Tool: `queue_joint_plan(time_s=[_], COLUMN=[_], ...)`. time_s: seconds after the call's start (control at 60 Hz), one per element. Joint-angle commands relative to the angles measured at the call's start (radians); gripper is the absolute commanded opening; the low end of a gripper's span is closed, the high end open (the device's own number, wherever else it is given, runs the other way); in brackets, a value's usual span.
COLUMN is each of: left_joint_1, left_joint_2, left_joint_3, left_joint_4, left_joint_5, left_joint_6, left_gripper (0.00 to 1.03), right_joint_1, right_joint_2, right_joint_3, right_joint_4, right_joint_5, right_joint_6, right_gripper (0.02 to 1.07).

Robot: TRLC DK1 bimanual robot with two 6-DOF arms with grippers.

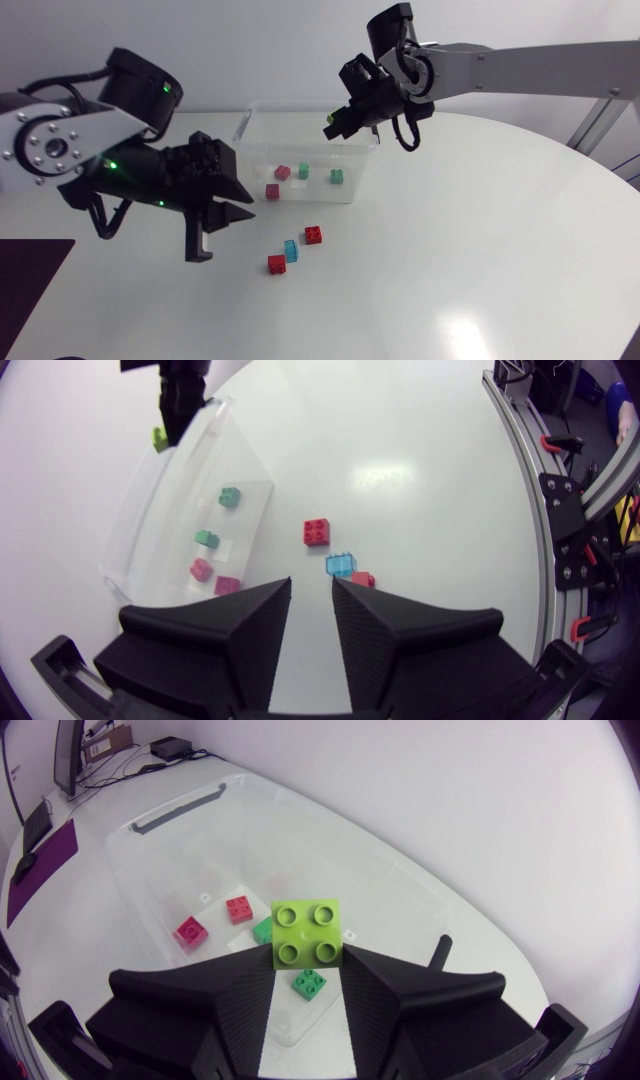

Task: Place the duplo bricks in the container

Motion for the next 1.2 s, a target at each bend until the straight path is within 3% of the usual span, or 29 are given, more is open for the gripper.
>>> queue_joint_plan(time_s=[0.0, 0.15, 0.217, 0.267, 0.317, 0.35, 0.367, 0.517, 0.667, 0.733, 0.767, 0.867, 1.033, 1.183], left_joint_1=[0.007, 0.001, -0.012, -0.021, -0.030, -0.033, -0.035, -0.050, -0.070, -0.082, -0.087, -0.084, -0.070, -0.039], left_joint_2=[-0.013, 0.061, 0.121, 0.162, 0.216, 0.245, 0.265, 0.354, 0.443, 0.477, 0.498, 0.573, 0.573, 0.457], left_joint_3=[0.044, -0.026, -0.071, -0.089, -0.103, -0.111, -0.112, -0.106, -0.100, -0.092, -0.085, -0.065, -0.063, -0.057], left_joint_4=[-0.040, -0.002, 0.027, 0.044, 0.070, 0.090, 0.099, 0.122, 0.193, 0.227, 0.239, 0.297, 0.287, 0.225], left_joint_5=[0.009, 0.009, 0.010, 0.009, 0.009, 0.009, 0.009, 0.009, 0.010, 0.010, 0.010, 0.010, 0.015, 0.027], left_joint_6=[-0.017, -0.006, 0.006, 0.008, 0.012, 0.014, 0.015, 0.018, 0.003, -0.008, -0.011, -0.034, -0.029, -0.029], left_gripper=[0.31, 0.34, 0.53, 0.71, 0.87, 0.90, 0.90, 0.92, 0.92, 0.91, 0.84, 0.32, 0.29, 0.27], right_joint_1=[-0.008, -0.012, -0.017, -0.018, -0.020, -0.021, -0.021, -0.029, -0.018, -0.001, 0.008, 0.045, 0.137, 0.184], right_joint_2=[0.071, 0.125, 0.154, 0.177, 0.192, 0.197, 0.197, 0.132, -0.039, -0.145, -0.196, -0.325, -0.401, -0.332], right_joint_3=[0.063, 0.126, 0.156, 0.179, 0.193, 0.196, 0.196, 0.149, -0.029, -0.155, -0.216, -0.388, -0.560, -0.575], right_joint_4=[0.009, 0.005, -0.017, -0.032, -0.044, -0.046, -0.046, -0.049, -0.047, -0.034, -0.029, -0.017, -0.012, -0.014], right_joint_5=[0.010, 0.016, 0.016, 0.018, 0.029, 0.032, 0.030, 0.030, 0.024, 0.019, 0.018, 0.015, 0.029, 0.035], right_joint_6=[0.024, 0.021, 0.019, 0.019, 0.018, 0.016, 0.016, 0.013, 0.007, 0.002, 0.001, 0.004, 0.058, 0.128], right_gripper=[0.34, 0.34, 0.37, 0.52, 0.84, 1.01, 1.03, 1.03, 1.03, 1.03, 1.03, 1.03, 1.03, 1.03])
